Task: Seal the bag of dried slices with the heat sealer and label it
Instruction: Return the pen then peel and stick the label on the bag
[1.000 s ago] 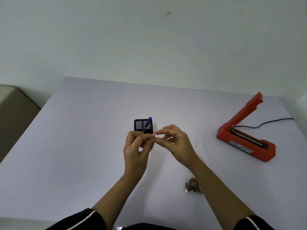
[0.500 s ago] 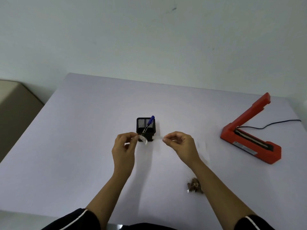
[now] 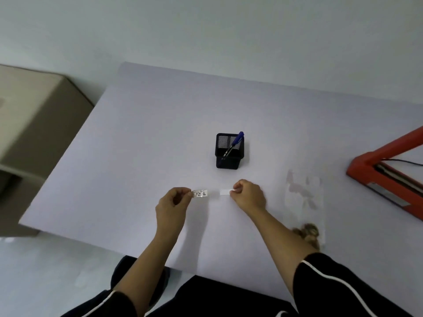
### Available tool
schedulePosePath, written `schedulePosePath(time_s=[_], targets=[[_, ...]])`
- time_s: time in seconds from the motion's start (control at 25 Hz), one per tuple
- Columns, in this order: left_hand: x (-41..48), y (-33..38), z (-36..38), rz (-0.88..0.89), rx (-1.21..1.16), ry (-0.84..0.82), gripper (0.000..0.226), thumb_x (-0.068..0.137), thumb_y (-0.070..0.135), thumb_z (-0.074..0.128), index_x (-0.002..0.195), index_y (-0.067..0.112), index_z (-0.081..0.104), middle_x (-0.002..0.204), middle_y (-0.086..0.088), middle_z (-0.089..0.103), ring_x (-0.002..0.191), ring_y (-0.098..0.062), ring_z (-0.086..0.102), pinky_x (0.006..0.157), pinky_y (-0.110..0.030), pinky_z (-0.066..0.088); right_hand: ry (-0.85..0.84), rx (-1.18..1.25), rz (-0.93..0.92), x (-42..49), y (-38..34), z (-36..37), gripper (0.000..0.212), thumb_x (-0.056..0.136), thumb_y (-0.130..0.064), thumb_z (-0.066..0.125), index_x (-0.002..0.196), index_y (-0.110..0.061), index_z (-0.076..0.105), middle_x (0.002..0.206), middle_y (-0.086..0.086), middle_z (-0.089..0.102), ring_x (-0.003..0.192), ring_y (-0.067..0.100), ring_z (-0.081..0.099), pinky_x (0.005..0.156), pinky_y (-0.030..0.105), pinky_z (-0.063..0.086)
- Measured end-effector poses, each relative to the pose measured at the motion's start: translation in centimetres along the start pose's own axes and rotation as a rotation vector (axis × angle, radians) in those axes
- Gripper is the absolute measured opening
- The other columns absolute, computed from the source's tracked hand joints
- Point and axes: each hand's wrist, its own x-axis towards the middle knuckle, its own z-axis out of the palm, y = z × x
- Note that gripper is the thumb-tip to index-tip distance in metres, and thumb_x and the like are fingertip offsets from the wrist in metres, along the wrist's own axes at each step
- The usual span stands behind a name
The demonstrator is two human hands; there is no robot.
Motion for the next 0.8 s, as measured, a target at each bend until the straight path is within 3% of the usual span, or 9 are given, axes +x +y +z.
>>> schedulePosePath(time_s=[0.12, 0.32, 0.48, 0.64, 0.8], targets=[[0.0, 0.1, 0.4, -0.008, -0.015, -0.007, 0.004, 0.084, 0.021, 0.066, 0.084, 0.02, 0.069, 0.079, 0.0, 0.07, 0.075, -0.015, 0.061, 0.075, -0.031, 0.049, 0.079, 0.018, -0.033, -0.4, -0.3, 0.0, 0.021, 0.081, -0.026, 0.065, 0.099, -0.015, 0.063, 0.097, 0.001, 0.062, 0.087, 0.021, 0.061, 0.067, 0.024, 0.042], [0.0, 2.5, 6.0, 0.018, 0.006, -0.172, 0.005, 0.084, 0.018, 0.064, 0.083, 0.02, 0.069, 0.079, -0.002, 0.07, 0.077, -0.018, 0.063, 0.072, -0.03, 0.049, 0.246, 0.164, -0.056, -2.0, 1.5, -5.4, 0.012, 0.086, -0.026, 0.06, 0.088, -0.016, 0.065, 0.078, -0.001, 0.064, 0.068, 0.017, 0.059, 0.063, 0.025, 0.046], [-0.9, 4.1, 12.5, 0.031, 0.09, -0.35, 0.009, 0.084, 0.013, 0.063, 0.08, 0.019, 0.068, 0.075, -0.003, 0.068, 0.073, -0.018, 0.062, 0.071, -0.033, 0.052, 0.351, 0.194, 0.009, -3.3, 8.6, -10.5, 0.01, 0.085, -0.013, 0.061, 0.093, -0.014, 0.065, 0.088, -0.001, 0.066, 0.077, 0.013, 0.059, 0.072, 0.023, 0.044], [-1.9, 4.9, 18.8, -0.009, 0.131, -0.467, 0.009, 0.082, 0.011, 0.065, 0.077, 0.017, 0.069, 0.07, -0.003, 0.068, 0.07, -0.018, 0.062, 0.077, -0.039, 0.056, 0.255, 0.212, 0.03, -3.1, 15.2, -13.7, 0.023, 0.082, -0.005, 0.064, 0.104, -0.011, 0.06, 0.098, 0.001, 0.063, 0.095, 0.018, 0.06, 0.082, 0.02, 0.041], [-2.3, 5.2, 23.8, -0.034, 0.153, -0.537, 0.004, 0.082, 0.011, 0.067, 0.079, 0.013, 0.07, 0.07, -0.002, 0.068, 0.068, -0.017, 0.065, 0.079, -0.038, 0.057, 0.097, 0.228, -0.021, -1.4, 17.2, -13.8, 0.047, 0.077, -0.011, 0.072, 0.118, -0.011, 0.049, 0.111, 0.004, 0.061, 0.103, 0.015, 0.054, 0.091, 0.026, 0.044]])
